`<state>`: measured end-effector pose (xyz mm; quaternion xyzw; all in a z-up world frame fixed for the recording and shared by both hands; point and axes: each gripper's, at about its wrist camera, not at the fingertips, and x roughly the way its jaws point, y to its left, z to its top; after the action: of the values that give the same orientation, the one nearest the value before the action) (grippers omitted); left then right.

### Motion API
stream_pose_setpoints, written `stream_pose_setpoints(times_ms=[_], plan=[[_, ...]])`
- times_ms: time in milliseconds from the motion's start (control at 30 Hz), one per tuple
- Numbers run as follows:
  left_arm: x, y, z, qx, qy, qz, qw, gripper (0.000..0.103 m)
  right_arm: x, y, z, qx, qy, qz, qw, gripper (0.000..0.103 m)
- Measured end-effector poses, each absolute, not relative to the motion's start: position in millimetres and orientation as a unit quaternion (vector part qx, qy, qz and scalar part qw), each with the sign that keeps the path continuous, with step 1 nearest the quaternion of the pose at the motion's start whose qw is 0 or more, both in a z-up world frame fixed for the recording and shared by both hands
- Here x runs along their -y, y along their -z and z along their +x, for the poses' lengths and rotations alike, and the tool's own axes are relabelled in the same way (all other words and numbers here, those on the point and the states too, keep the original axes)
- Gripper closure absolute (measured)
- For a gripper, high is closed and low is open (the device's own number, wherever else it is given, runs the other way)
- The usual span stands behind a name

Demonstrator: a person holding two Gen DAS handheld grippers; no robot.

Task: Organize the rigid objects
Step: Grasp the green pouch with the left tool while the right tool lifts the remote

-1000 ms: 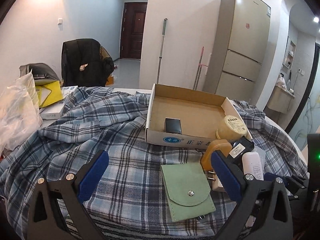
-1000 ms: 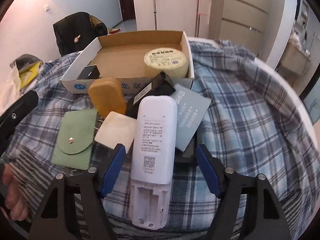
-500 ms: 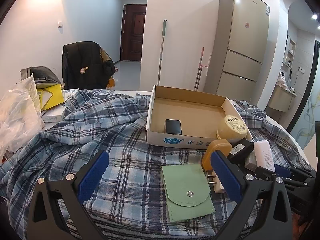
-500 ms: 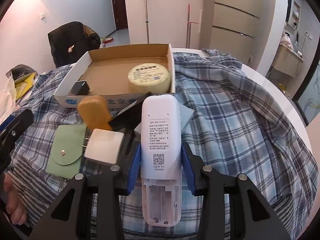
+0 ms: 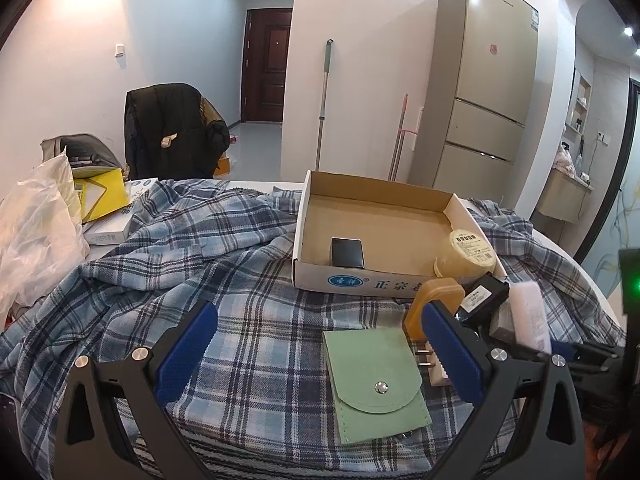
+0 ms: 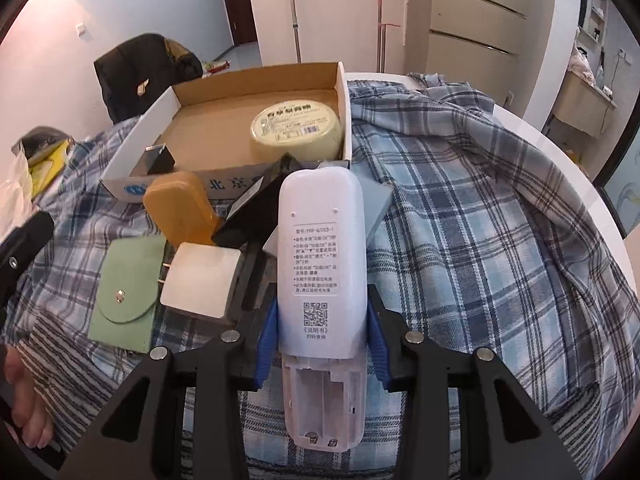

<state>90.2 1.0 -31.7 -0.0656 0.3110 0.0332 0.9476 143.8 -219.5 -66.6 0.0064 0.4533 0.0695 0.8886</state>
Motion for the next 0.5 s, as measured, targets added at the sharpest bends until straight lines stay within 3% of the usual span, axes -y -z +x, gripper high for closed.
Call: stream_pose_setpoints(times_ms=[200, 500], plan=[[6, 29, 90, -0.338, -0.002, -0.077, 0.938, 0.000, 226, 40, 131, -0.380, -0.051, -0.005, 0.924, 0.065], [51, 70, 117, -0.479, 0.008, 0.009, 0.878, 0.000, 234, 43, 138, -0.395, -0.040, 0.009, 0.918, 0.069]])
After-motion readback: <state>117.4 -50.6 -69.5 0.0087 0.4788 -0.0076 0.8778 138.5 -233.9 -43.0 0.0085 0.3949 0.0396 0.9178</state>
